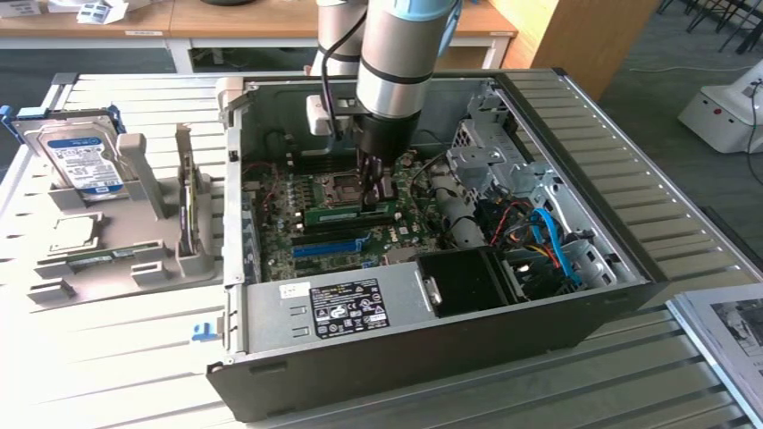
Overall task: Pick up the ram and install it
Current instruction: 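Insert the ram into the slot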
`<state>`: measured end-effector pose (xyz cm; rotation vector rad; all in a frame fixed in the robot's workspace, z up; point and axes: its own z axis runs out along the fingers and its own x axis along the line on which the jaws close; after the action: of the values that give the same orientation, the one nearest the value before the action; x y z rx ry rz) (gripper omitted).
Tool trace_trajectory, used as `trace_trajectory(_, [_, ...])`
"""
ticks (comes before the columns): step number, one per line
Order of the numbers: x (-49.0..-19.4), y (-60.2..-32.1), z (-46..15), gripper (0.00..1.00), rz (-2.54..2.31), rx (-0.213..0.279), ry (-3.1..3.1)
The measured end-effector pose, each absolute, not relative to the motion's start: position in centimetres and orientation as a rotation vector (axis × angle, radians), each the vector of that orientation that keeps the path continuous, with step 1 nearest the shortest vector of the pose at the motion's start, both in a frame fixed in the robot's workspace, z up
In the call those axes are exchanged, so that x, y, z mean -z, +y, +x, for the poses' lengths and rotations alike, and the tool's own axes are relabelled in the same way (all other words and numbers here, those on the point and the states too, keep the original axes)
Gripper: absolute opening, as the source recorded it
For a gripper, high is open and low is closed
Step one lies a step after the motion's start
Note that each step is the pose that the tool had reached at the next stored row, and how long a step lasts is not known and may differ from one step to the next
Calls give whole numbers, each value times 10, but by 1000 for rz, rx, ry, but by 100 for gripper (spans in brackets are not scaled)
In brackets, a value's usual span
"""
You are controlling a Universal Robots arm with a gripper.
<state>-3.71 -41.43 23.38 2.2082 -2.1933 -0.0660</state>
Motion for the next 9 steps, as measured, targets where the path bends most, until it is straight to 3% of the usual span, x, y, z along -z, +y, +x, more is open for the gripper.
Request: trace_trajectory(9, [-233,-414,-37,12,2196,67,-2206])
